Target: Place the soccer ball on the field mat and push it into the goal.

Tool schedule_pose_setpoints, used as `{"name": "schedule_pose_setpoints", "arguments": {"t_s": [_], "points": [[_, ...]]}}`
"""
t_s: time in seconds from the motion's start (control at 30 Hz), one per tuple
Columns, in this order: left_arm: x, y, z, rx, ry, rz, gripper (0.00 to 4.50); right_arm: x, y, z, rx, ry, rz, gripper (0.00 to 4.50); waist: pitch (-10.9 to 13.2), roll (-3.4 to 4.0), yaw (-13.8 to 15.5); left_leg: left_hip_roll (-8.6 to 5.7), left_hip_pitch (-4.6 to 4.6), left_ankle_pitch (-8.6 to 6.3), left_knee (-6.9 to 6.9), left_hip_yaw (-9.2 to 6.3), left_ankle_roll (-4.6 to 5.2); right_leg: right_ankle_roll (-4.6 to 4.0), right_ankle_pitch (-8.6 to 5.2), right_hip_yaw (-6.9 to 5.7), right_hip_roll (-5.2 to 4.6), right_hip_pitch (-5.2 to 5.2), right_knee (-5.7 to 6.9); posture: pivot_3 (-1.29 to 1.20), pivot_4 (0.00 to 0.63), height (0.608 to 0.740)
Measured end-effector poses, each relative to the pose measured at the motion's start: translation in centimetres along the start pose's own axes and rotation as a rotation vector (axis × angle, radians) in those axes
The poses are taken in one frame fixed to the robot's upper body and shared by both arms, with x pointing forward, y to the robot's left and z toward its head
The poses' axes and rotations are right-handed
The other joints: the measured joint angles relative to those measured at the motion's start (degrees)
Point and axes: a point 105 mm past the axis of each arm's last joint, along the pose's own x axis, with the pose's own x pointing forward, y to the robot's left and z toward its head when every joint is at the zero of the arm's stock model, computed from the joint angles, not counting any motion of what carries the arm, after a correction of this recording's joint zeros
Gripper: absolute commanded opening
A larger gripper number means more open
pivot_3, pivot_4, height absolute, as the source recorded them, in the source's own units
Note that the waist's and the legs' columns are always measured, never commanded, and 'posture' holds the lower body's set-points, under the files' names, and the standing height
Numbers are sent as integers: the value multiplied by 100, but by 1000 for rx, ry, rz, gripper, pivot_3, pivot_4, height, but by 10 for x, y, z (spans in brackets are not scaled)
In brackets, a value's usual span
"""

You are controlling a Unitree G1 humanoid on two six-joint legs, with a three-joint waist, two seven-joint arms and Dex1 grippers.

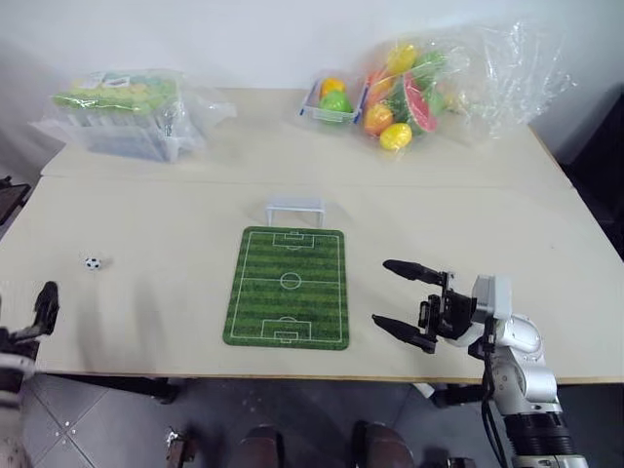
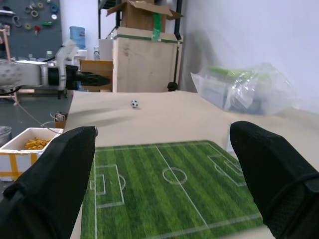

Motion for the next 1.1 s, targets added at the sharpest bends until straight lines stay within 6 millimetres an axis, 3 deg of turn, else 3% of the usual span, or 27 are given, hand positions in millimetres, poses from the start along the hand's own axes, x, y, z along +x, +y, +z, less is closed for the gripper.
{"name": "schedule_pose_setpoints", "arguments": {"t_s": [0.07, 0.13, 0.37, 0.47, 0.77, 0.97, 1.1], "points": [[29, -8, 2, 5, 15, -22, 4459, -1, 0, -3, 7, -4, -6, 4500, 0, 0, 6, 4, 5, 2, -2, 2, -4, -1, 0, 2, 5, 0, 2, 0, 150, 740], [45, -12, 1, 21, 36, -35, 4459, 0, 1, -3, -2, -10, -3, 4500, 0, 0, 0, 2, 13, -3, -4, 21, -1, 1, 0, 21, 4, 0, 1, 0, 150, 740], [64, -27, -26, -7, 134, -93, 4459, -6, 7, -8, 10, -6, -29, 4500, -1, -2, -137, 6, 32, -10, -19, 44, -1, 2, 1, 43, 9, -2, -3, 0, 150, 740], [64, -28, -36, 10, 175, -93, 3896, -6, 10, -11, 17, -4, -44, 4500, -1, -2, -139, 6, 37, -9, -16, 52, -1, 3, 2, 53, 9, -2, 0, 0, 150, 740], [57, -20, -46, 27, 209, -69, 941, 13, 6, 5, -28, -18, -60, 4500, -1, -2, -126, 9, 42, -10, -13, 58, -2, 5, 2, 62, 9, -4, 8, 0, 150, 740], [55, -20, -38, 17, 154, -95, 857, 24, 1, 13, -22, -14, -69, 4500, -1, -2, -116, 9, 41, -11, -12, 58, -1, 5, 2, 62, 9, -5, 8, 0, 150, 740], [49, -55, 2, 4, -29, -366, 857, 21, -8, 26, -63, 43, -63, 4500, -2, -5, -91, 10, 36, -12, -10, 58, 0, 4, 2, 60, 8, -6, 5, 0, 150, 740]]}}
